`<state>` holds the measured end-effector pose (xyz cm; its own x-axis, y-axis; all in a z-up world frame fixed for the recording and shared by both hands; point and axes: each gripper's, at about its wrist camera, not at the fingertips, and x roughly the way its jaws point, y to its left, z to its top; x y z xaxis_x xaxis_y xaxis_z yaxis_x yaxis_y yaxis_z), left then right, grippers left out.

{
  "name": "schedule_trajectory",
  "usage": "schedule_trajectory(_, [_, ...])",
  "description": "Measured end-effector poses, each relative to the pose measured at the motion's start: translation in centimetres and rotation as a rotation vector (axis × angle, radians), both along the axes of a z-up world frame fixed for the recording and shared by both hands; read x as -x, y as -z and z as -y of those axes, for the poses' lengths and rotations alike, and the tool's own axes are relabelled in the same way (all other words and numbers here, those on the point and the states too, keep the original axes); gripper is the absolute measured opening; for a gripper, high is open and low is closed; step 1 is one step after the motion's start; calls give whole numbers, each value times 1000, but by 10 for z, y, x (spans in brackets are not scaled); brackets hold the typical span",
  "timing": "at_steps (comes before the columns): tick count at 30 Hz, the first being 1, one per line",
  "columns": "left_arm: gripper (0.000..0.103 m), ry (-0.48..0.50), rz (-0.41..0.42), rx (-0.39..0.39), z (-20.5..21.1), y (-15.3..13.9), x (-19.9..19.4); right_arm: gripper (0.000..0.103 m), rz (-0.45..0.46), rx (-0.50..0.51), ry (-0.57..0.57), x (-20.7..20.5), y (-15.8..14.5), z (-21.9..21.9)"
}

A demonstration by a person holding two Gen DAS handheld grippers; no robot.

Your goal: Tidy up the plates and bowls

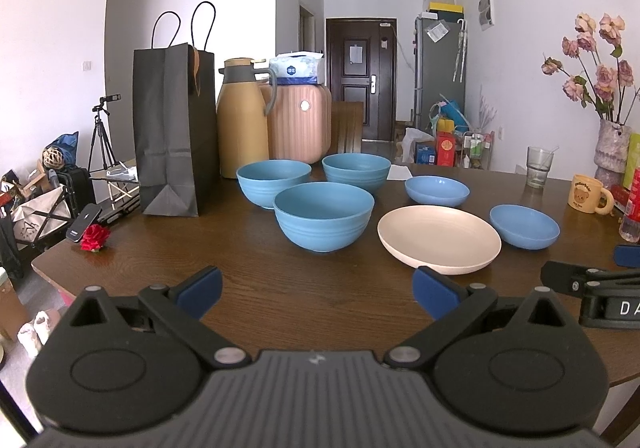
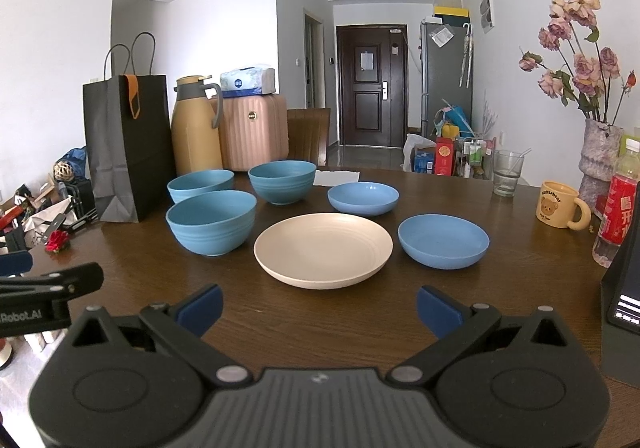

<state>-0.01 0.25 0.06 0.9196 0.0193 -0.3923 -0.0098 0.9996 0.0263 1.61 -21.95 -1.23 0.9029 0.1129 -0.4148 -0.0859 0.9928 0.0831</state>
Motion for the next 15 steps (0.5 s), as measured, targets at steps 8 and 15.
schedule_trajectory(8, [103, 13, 9, 7, 3, -6, -9, 103, 9, -14, -14, -14, -2, 7])
schedule_trajectory(15, [103, 36, 0, 6, 10, -11, -30, 103, 1, -12, -18, -31, -4, 12])
